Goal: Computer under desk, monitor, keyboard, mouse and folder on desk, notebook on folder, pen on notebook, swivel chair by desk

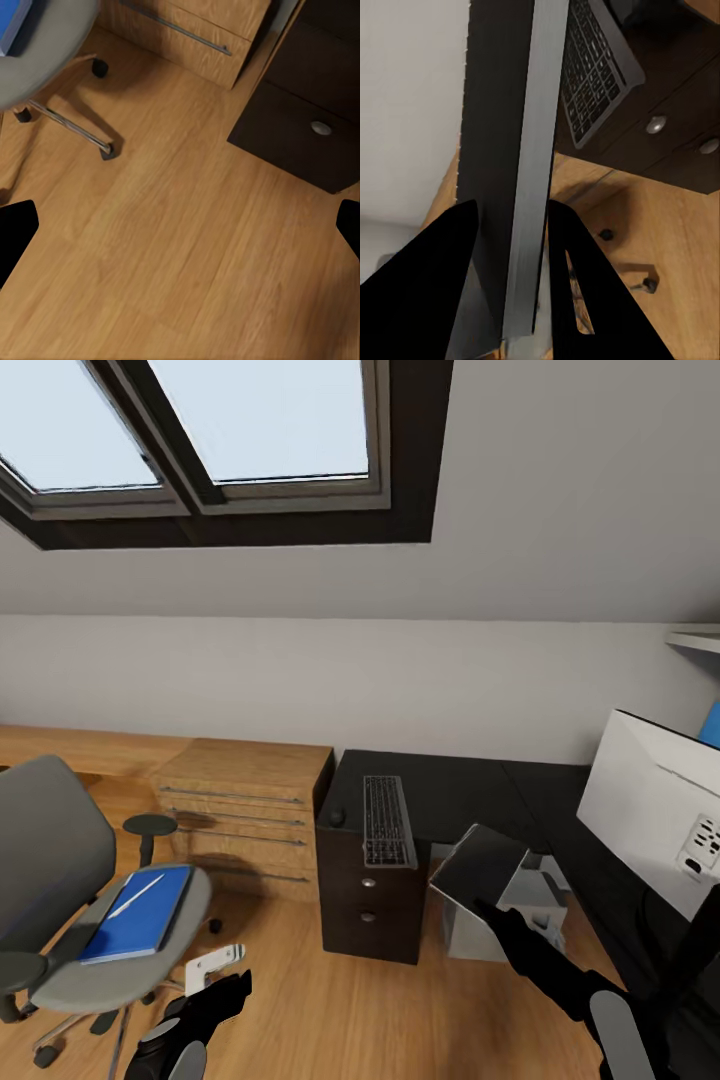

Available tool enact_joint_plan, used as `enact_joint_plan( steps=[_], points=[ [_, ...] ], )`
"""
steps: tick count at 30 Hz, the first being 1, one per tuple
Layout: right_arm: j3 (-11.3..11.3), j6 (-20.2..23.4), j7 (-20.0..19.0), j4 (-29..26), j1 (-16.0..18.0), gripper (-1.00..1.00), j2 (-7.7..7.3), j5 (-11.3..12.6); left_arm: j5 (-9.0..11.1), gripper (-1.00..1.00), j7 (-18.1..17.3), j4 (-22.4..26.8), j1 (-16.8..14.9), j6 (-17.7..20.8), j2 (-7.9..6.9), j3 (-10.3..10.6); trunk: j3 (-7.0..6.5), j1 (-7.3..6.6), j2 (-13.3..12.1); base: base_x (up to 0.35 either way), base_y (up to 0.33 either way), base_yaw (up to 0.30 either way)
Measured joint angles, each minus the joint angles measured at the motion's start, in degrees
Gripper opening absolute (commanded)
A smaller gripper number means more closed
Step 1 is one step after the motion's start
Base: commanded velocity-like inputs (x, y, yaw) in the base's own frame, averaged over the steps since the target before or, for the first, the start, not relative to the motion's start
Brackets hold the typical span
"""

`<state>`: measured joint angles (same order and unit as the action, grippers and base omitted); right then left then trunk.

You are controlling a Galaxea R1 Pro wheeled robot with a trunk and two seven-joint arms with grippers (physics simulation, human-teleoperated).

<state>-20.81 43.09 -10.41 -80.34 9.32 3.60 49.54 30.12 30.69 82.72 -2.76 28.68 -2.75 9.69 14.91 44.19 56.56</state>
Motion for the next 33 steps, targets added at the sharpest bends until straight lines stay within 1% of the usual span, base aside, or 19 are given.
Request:
enact_joint_plan(
  steps=[4, 8, 10, 11, 12, 15, 18, 21, 24, 27, 30, 33],
  points=[
    [-0.6, 0.1, 0.0, 1.5, 0.0, -1.00, -0.22, 0.3, 0.0, 1.00, 0.0, 0.0, 0.0, 0.0, 0.00, 0.1, 0.00, 0.00, 0.0, 0.328, 0.000, 0.000],
    [-0.7, 0.2, 0.0, 2.6, 0.0, -1.00, -0.58, 0.6, -0.1, 1.00, 0.0, 0.1, 0.0, 0.0, 0.00, 0.1, 0.00, 0.00, 0.0, 0.328, 0.000, 0.000],
    [-0.8, 0.2, 0.0, 3.2, 0.0, -1.00, -0.99, 1.2, 0.0, 1.00, 0.0, 0.1, 0.0, 0.0, 0.00, 0.1, 0.00, 0.00, 0.0, 0.328, 0.000, 0.000],
    [-0.8, 0.2, 0.0, 3.9, 0.0, -1.00, -2.01, 3.2, 0.0, 1.00, -0.2, 0.1, 0.0, -1.5, 0.00, 0.1, 0.00, 0.00, 0.0, 0.328, 0.000, 0.000],
    [-0.7, 0.2, 0.0, 4.1, 0.0, -1.00, -2.20, 3.6, 0.0, 1.00, -0.2, 0.1, 0.0, -2.1, 0.00, 0.1, 0.00, 0.00, 0.0, 0.328, 0.000, 0.000],
    [-0.7, 0.2, -0.1, 5.8, 0.1, -1.00, -2.76, 4.3, 0.1, 1.00, -0.3, 0.2, 0.0, -5.3, -0.06, 0.5, 0.00, 0.00, 0.0, 0.328, 0.000, 0.000],
    [-0.7, 0.2, -0.1, 7.3, 0.2, -1.00, -3.09, 4.4, 0.1, 1.00, -0.2, 0.5, 0.1, -6.3, -0.16, 1.5, 0.00, 0.00, 0.0, 0.328, 0.000, 0.000],
    [-0.8, 0.0, -0.1, 9.0, 0.4, -1.00, -3.58, 4.7, 0.0, 1.00, -0.1, 1.7, 0.9, -6.8, -0.23, 2.3, 0.00, 0.00, 0.0, 0.328, 0.000, 0.000],
    [-0.8, 0.0, -0.1, 10.1, 0.5, -1.00, -3.77, 4.6, 0.0, 1.00, 0.0, 3.3, 1.9, -6.9, -0.29, 2.5, 0.00, 0.00, 0.0, 0.328, 0.000, 0.000],
    [-0.8, -0.2, -0.1, 11.6, 0.7, -1.00, -4.35, 4.5, 0.0, 1.00, 0.0, 6.3, 4.0, -7.1, -0.40, 2.7, 0.02, 0.00, 0.0, 0.328, 0.000, 0.000],
    [-0.8, -0.3, 0.0, 12.5, 0.8, -1.00, -4.74, 4.5, 0.0, 1.00, 0.0, 7.6, 5.3, -7.3, -0.43, 2.8, 0.02, 0.00, 0.0, 0.328, 0.000, 0.000],
    [-0.8, -0.3, 0.1, 13.3, 1.0, -1.00, -4.94, 4.6, 0.0, 1.00, 0.0, 8.1, 5.7, -7.5, -0.41, 2.8, 0.02, 0.00, 0.0, 0.328, 0.000, 0.000]
  ],
)
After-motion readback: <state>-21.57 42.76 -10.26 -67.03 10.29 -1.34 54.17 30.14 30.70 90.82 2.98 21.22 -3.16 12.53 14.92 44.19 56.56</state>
